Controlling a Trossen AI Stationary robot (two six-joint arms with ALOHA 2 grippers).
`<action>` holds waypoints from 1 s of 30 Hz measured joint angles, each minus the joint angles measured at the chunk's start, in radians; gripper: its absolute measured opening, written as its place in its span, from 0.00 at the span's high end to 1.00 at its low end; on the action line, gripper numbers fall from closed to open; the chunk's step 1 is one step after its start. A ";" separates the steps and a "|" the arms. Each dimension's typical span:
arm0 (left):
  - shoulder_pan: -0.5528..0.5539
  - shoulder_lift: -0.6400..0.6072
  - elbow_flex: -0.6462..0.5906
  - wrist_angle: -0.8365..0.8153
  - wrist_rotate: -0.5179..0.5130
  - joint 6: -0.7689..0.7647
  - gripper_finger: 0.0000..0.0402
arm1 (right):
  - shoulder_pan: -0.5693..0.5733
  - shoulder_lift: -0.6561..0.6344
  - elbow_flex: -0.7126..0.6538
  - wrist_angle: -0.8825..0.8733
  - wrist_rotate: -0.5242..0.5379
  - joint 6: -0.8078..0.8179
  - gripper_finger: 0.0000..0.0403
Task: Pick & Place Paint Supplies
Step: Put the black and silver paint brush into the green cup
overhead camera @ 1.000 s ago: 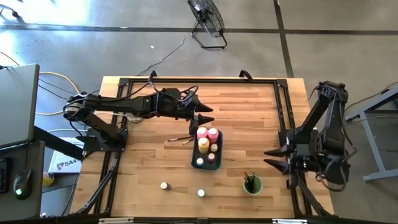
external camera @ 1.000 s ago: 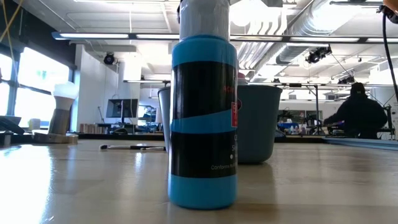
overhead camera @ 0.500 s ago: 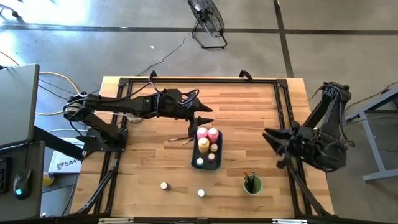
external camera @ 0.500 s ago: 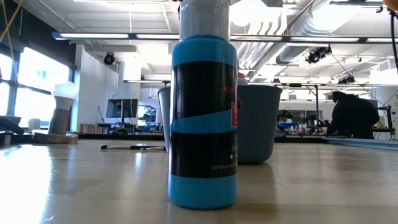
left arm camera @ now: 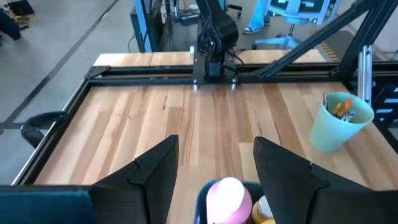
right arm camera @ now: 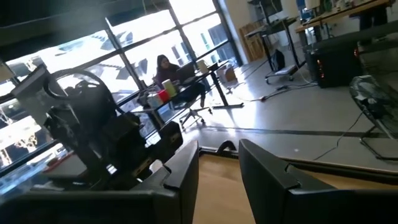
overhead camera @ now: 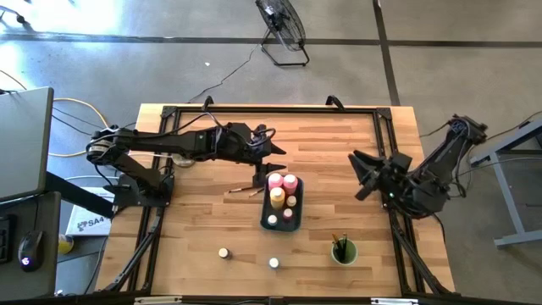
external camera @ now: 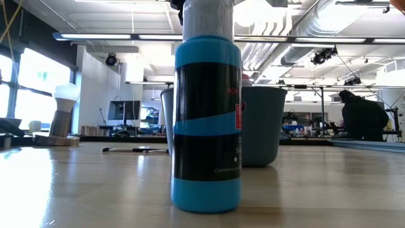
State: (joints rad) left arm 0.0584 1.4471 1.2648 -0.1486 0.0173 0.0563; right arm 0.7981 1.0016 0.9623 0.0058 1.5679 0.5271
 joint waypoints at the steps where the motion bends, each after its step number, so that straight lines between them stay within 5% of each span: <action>1: 0.000 0.000 0.000 -0.004 -0.001 0.001 0.49 | -0.011 0.000 0.000 0.002 -0.003 0.000 0.73; 14: 0.000 0.000 0.000 -0.102 -0.002 0.064 0.49 | -0.129 0.000 0.000 0.057 -0.133 0.004 0.73; 30: 0.000 0.055 0.000 -0.190 -0.002 0.079 0.49 | -0.262 0.000 0.000 0.067 -0.136 0.003 0.73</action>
State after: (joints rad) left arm 0.0586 1.5018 1.2652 -0.3383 0.0151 0.1349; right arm 0.5360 1.0019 0.9623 0.0726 1.4322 0.5304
